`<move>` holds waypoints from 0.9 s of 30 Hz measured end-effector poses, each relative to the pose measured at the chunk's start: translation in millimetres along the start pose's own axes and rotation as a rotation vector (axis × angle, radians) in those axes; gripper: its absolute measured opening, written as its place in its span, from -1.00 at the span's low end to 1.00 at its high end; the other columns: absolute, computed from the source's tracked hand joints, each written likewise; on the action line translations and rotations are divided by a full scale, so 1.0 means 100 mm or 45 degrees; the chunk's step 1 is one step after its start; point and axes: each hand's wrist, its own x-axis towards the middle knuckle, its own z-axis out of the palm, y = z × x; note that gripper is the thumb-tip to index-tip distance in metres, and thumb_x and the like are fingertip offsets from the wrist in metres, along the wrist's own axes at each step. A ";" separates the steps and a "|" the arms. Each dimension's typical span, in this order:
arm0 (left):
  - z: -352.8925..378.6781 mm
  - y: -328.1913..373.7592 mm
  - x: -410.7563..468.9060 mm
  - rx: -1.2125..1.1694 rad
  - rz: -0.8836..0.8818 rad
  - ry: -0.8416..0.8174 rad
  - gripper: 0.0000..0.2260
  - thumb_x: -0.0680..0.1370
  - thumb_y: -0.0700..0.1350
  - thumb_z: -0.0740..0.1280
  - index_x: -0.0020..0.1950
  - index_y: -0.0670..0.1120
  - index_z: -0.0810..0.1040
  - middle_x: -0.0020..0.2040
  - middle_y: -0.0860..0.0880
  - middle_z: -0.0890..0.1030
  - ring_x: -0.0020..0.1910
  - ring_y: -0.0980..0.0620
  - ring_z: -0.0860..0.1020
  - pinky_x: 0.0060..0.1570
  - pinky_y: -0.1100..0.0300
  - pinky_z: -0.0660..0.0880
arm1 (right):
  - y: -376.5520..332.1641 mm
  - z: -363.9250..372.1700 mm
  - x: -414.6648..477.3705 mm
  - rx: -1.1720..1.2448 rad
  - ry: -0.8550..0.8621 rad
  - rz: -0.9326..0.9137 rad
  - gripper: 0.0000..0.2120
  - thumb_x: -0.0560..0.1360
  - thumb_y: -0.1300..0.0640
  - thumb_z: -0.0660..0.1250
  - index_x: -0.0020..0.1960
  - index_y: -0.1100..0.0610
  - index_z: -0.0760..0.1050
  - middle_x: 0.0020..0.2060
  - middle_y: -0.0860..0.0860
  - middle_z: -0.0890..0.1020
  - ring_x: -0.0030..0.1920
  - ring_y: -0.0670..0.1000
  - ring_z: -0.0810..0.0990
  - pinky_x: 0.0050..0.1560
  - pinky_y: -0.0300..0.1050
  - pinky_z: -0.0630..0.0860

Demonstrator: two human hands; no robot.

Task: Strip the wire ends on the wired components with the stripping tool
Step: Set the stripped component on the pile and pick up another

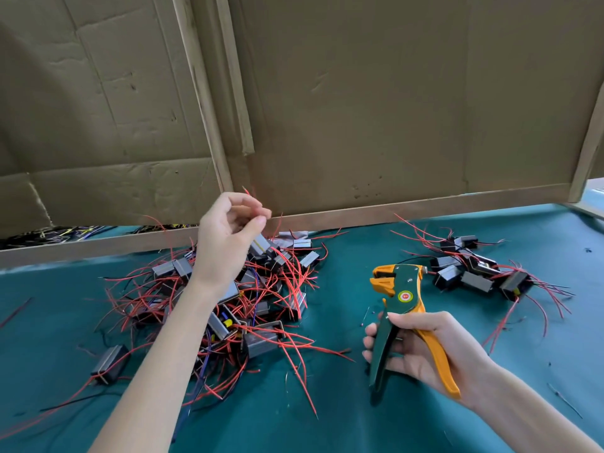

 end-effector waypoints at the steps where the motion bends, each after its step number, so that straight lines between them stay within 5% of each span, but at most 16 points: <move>1: 0.02 0.00 -0.01 -0.054 -0.015 -0.041 -0.77 0.50 -0.37 0.34 -0.02 -0.05 0.46 -0.15 -0.03 0.69 -0.05 0.05 0.64 0.01 0.25 0.54 | 0.00 0.00 -0.01 -0.007 -0.001 -0.016 -0.76 0.32 0.30 0.32 -0.03 0.34 0.45 -0.20 0.32 0.60 -0.25 0.27 0.64 -0.20 0.19 0.63; 4: 0.11 0.01 -0.05 -0.134 -0.053 -0.132 -0.78 0.55 -0.36 0.30 0.02 -0.05 0.39 -0.16 0.00 0.70 -0.06 0.07 0.65 0.00 0.31 0.52 | -0.02 0.02 -0.03 -0.030 -0.012 -0.079 -0.76 0.33 0.30 0.32 -0.02 0.33 0.44 -0.20 0.33 0.60 -0.25 0.27 0.64 -0.20 0.20 0.63; 14: 0.42 0.05 -0.25 -0.038 -0.013 -0.468 -0.82 0.58 -0.31 0.27 -0.07 -0.09 0.61 -0.14 0.01 0.68 -0.12 0.13 0.63 -0.01 0.35 0.49 | -0.07 0.08 -0.14 -0.217 -0.171 -0.262 -0.67 0.30 0.29 0.39 0.04 0.29 0.45 -0.22 0.33 0.58 -0.27 0.28 0.61 -0.21 0.16 0.61; 19: 0.50 -0.01 -0.31 0.221 0.125 -0.262 -0.79 0.51 -0.31 0.38 -0.05 0.01 0.64 -0.07 0.06 0.67 -0.12 0.12 0.61 -0.05 0.28 0.49 | -0.04 0.09 -0.14 -0.241 -0.171 -0.259 -0.67 0.32 0.28 0.39 0.06 0.28 0.42 -0.23 0.33 0.57 -0.26 0.28 0.60 -0.19 0.19 0.60; 22: 0.54 -0.04 -0.36 0.286 0.269 -0.140 -0.61 0.46 -0.35 0.42 0.06 0.13 0.50 0.04 0.06 0.55 -0.22 0.09 0.59 -0.07 0.22 0.52 | -0.04 0.09 -0.13 -0.247 -0.178 -0.257 -0.67 0.33 0.29 0.39 0.06 0.28 0.43 -0.22 0.33 0.58 -0.25 0.28 0.61 -0.19 0.19 0.60; 27: 0.61 -0.05 -0.40 0.193 0.175 -0.051 -0.42 0.43 -0.31 0.47 0.30 0.14 0.34 0.26 0.05 0.38 -0.17 0.20 0.62 0.03 0.41 0.48 | -0.03 0.09 -0.12 -0.263 -0.186 -0.271 -0.69 0.33 0.29 0.39 0.03 0.29 0.43 -0.22 0.35 0.58 -0.25 0.29 0.61 -0.19 0.19 0.60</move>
